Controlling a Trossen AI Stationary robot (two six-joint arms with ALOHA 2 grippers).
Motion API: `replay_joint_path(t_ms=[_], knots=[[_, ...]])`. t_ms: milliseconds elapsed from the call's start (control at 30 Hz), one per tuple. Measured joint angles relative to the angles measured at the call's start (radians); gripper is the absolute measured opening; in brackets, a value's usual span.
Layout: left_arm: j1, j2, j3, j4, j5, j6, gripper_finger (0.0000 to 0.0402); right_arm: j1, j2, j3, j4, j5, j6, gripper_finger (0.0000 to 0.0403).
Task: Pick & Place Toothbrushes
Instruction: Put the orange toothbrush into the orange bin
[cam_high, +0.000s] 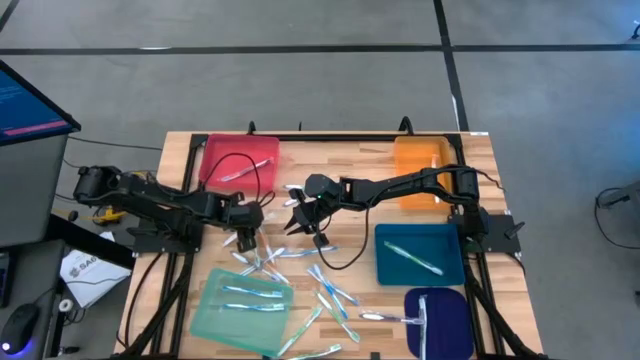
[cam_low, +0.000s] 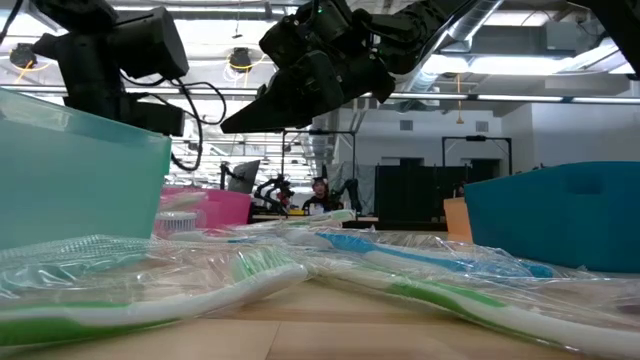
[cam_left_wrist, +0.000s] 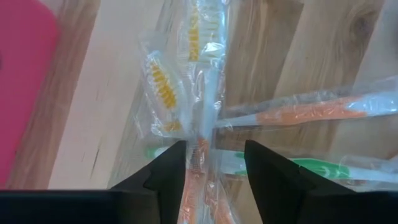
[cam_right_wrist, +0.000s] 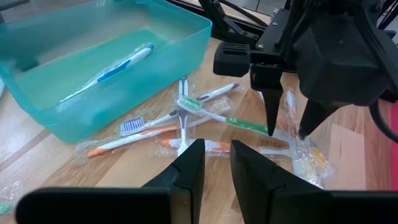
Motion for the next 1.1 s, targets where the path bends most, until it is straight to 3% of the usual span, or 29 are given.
replay_joint_path(t_ms=[200,467,1100], knots=[[0.0,-0.003,0.0,0.0,-0.036,-0.001,0.011,0.0,0.0,0.0,0.001,0.0,0.0,0.0071],[0.001,-0.003,0.0,-0.001,-0.042,-0.008,0.0013,0.0,0.0,0.0,0.001,0.0,0.0,0.0071],[0.001,-0.035,0.0,-0.009,-0.035,-0.058,0.0001,0.0,0.0,0.0,-0.001,0.0,0.0,0.0071]])
